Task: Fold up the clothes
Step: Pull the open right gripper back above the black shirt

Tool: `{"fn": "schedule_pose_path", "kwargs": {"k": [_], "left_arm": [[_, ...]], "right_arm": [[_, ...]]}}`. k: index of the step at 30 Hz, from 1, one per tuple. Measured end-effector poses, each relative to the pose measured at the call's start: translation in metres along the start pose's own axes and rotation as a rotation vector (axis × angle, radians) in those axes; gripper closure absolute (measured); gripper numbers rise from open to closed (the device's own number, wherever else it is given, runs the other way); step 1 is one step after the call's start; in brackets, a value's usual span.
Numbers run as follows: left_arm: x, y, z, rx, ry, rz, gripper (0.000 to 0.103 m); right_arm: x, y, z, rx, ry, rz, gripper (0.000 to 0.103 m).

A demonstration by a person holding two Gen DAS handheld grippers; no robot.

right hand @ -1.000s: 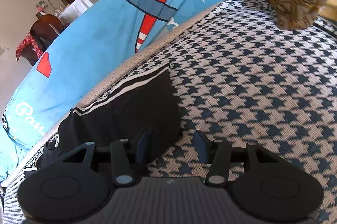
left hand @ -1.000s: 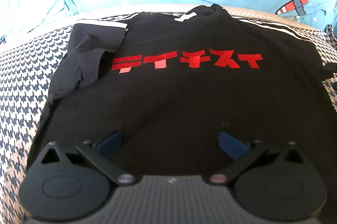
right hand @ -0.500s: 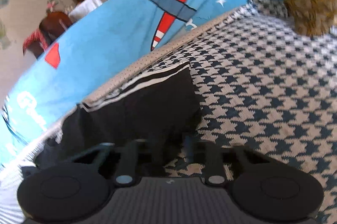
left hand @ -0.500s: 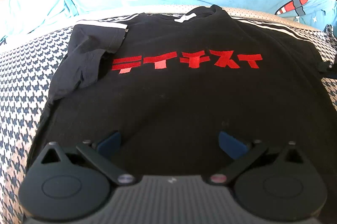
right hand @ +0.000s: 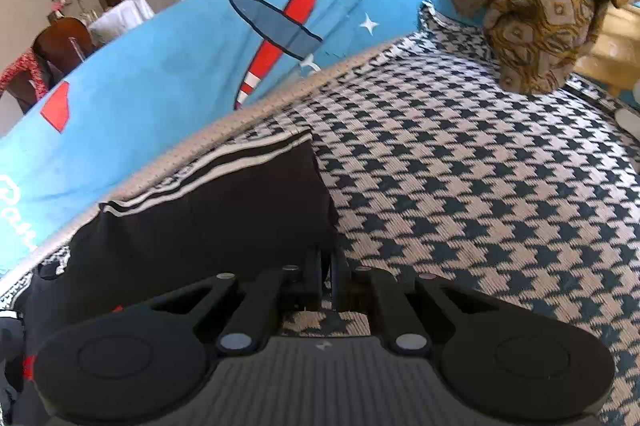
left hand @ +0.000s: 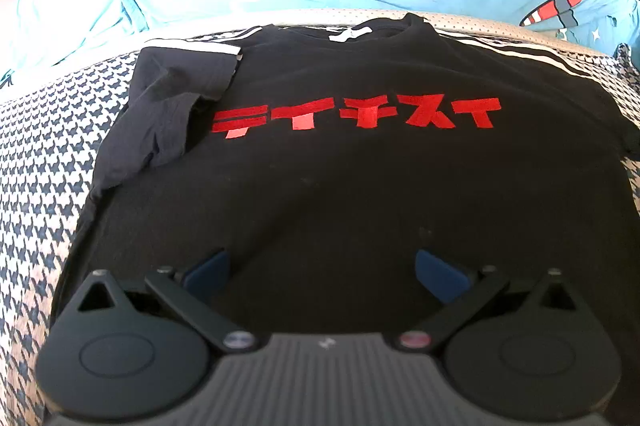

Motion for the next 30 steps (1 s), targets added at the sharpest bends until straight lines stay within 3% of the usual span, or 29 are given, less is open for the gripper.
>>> {"fn": "schedule_pose_path", "kwargs": {"k": [9,13,18,23,28,30], "left_arm": [[0.000,0.004,0.004,-0.016,-0.013,0.025,0.000],[-0.001,0.003,0.005,-0.019,-0.015,0.043,0.000],[0.000,0.005,0.006,-0.022,-0.015,0.066,0.000],[0.002,0.008,0.005,-0.029,-0.005,0.078,0.000],[0.013,0.015,0.003,-0.042,-0.002,0.078,0.000],[0.020,0.019,0.003,-0.063,-0.013,0.090,0.000]], "right_arm": [[0.001,0.000,0.005,-0.030,0.011,-0.022,0.093],[0.004,0.000,0.001,-0.014,-0.031,-0.026,0.088],[0.014,0.004,-0.005,0.009,-0.096,-0.016,0.075],[0.034,0.026,-0.007,-0.006,-0.156,-0.027,0.073],[0.064,0.058,-0.022,0.073,-0.208,-0.017,0.071],[0.075,0.071,-0.028,0.120,-0.228,-0.011,0.064]]}}
Point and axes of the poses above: each gripper's, at about its wrist camera, not at the fingertips, and x roughly against the way its jaws point, z to its right, y to its underside, the point moved 4 cm from there along -x, roughly the way its jaws point, and after that the axes turned 5 degrees about -y, right-handed, at the moved point
